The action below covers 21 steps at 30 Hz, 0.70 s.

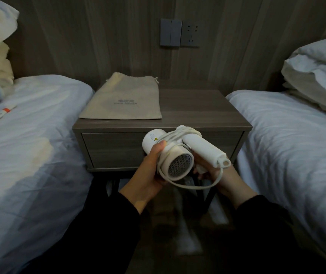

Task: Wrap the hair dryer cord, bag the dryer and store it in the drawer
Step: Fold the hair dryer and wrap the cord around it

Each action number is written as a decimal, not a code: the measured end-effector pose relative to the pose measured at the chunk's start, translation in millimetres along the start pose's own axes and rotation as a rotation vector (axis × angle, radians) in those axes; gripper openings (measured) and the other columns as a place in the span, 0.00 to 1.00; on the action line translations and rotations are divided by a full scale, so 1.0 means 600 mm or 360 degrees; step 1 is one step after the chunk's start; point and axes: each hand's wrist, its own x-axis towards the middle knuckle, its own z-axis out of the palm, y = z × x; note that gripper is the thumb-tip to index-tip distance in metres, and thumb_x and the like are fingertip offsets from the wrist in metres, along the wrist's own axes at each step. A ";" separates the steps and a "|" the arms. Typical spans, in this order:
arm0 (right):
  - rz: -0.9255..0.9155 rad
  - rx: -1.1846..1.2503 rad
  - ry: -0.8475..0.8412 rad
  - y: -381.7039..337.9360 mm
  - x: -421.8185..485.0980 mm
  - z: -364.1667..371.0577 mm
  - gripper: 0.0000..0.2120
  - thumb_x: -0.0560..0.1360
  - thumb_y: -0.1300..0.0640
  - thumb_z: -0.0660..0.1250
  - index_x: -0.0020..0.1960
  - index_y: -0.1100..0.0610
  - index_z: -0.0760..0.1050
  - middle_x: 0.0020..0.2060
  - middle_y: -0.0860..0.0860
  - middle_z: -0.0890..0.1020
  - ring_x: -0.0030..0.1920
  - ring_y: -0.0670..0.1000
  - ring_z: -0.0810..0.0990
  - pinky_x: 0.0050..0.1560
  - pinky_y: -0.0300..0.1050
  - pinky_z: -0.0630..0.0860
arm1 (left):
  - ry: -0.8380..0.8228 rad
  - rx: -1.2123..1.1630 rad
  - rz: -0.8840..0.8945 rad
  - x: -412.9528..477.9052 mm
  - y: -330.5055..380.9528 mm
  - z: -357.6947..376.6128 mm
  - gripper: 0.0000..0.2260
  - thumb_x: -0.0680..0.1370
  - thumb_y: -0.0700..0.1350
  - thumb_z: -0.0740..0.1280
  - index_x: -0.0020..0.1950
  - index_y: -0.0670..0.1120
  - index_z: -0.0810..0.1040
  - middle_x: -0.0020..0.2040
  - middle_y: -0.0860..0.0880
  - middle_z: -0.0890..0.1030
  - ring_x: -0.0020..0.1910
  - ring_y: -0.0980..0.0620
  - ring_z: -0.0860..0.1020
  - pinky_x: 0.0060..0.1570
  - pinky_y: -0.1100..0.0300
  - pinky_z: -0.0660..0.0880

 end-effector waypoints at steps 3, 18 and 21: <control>0.0248 0.0522 -0.0297 -0.012 -0.004 -0.008 0.33 0.48 0.53 0.84 0.48 0.60 0.74 0.31 0.56 0.82 0.26 0.46 0.82 0.36 0.45 0.78 | 0.0082 0.0104 0.0091 0.002 0.004 0.002 0.27 0.70 0.56 0.69 0.65 0.44 0.75 0.63 0.38 0.78 0.58 0.42 0.77 0.60 0.47 0.74; 0.0501 0.0081 -0.0375 -0.060 -0.035 -0.015 0.20 0.72 0.56 0.68 0.61 0.64 0.72 0.42 0.60 0.83 0.38 0.55 0.83 0.41 0.56 0.82 | 0.0298 0.0432 0.0127 0.000 0.011 0.011 0.42 0.63 0.57 0.75 0.72 0.49 0.61 0.60 0.42 0.79 0.53 0.45 0.82 0.49 0.50 0.80; 0.0413 0.0171 -0.0279 -0.070 -0.037 -0.014 0.11 0.74 0.57 0.66 0.53 0.64 0.75 0.34 0.58 0.84 0.32 0.53 0.84 0.35 0.54 0.82 | 0.0071 0.0405 0.0218 -0.005 0.027 0.018 0.42 0.63 0.52 0.76 0.73 0.53 0.60 0.62 0.43 0.78 0.57 0.44 0.80 0.55 0.45 0.77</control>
